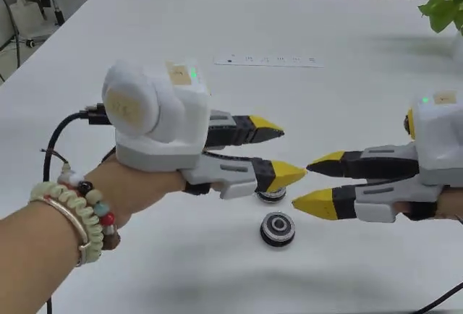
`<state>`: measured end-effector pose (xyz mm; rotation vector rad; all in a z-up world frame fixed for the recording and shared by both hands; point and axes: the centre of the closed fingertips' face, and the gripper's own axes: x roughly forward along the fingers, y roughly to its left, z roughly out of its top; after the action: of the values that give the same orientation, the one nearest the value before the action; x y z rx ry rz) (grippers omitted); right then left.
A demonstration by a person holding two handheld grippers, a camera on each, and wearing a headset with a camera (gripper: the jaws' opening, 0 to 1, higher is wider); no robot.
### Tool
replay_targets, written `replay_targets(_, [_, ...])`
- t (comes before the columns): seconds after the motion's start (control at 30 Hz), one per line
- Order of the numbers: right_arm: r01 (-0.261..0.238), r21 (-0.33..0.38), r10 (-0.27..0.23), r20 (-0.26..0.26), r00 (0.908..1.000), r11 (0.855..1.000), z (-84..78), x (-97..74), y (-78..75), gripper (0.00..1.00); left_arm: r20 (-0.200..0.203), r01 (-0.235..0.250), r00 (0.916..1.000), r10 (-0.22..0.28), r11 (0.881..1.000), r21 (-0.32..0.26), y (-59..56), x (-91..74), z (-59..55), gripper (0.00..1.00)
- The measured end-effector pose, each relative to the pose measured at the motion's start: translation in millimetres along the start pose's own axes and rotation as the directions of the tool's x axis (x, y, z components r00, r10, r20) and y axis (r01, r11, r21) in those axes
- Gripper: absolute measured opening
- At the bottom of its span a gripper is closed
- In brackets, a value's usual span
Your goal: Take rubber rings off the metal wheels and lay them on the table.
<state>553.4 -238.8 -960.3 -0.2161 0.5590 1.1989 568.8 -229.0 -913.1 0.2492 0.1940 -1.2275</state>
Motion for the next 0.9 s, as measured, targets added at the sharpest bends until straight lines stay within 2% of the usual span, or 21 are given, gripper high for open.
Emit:
replay_targets(0.1, [-0.015,0.008,0.015,-0.065,0.9978,1.000,-17.6,5.4,3.7,0.40,-0.040,-0.005,0.9992,0.004,1.000,-0.010,-2.3,3.0,-15.7,0.34])
replay_targets(0.17, [-0.024,0.031,0.027,-0.078,0.9966,0.999,-24.6,7.7,6.7,0.39,-0.066,0.022,0.9976,-0.024,0.999,-0.025,-9.4,6.2,-25.2,0.32])
replay_targets(0.23, [-0.031,0.035,0.035,-0.094,0.9950,0.999,-29.9,8.9,7.9,0.38,-0.105,0.046,0.9933,-0.047,0.999,-0.007,-16.5,8.9,-35.6,0.30])
replay_targets(0.33, [-0.024,0.032,0.027,-0.120,0.9924,0.999,-36.9,12.2,8.1,0.36,-0.131,0.066,0.9891,-0.067,0.998,-0.012,-23.7,13.8,-44.8,0.30])
replay_targets(0.43, [-0.028,0.020,0.031,-0.143,0.9892,0.999,-42.7,14.0,9.8,0.35,-0.156,0.089,0.9834,-0.092,0.996,-0.029,-31.2,17.7,-52.4,0.32])
replay_targets(0.53, [-0.032,0.017,0.034,-0.158,0.9868,0.999,-47.7,16.0,8.3,0.34,-0.183,0.109,0.9770,-0.111,0.994,-0.021,-36.8,20.6,-59.6,0.31])
replay_targets(0.67, [-0.035,0.010,0.036,-0.168,0.9851,0.999,-49.5,19.3,10.0,0.34,-0.215,0.113,0.9698,-0.116,0.993,-0.024,-39.1,22.3,-68.9,0.31])
replay_targets(0.9, [-0.050,-0.016,0.046,-0.195,0.9798,0.999,-55.0,23.4,13.9,0.30,-0.225,0.095,0.9690,-0.102,0.995,-0.041,-37.2,23.3,-73.8,0.30])
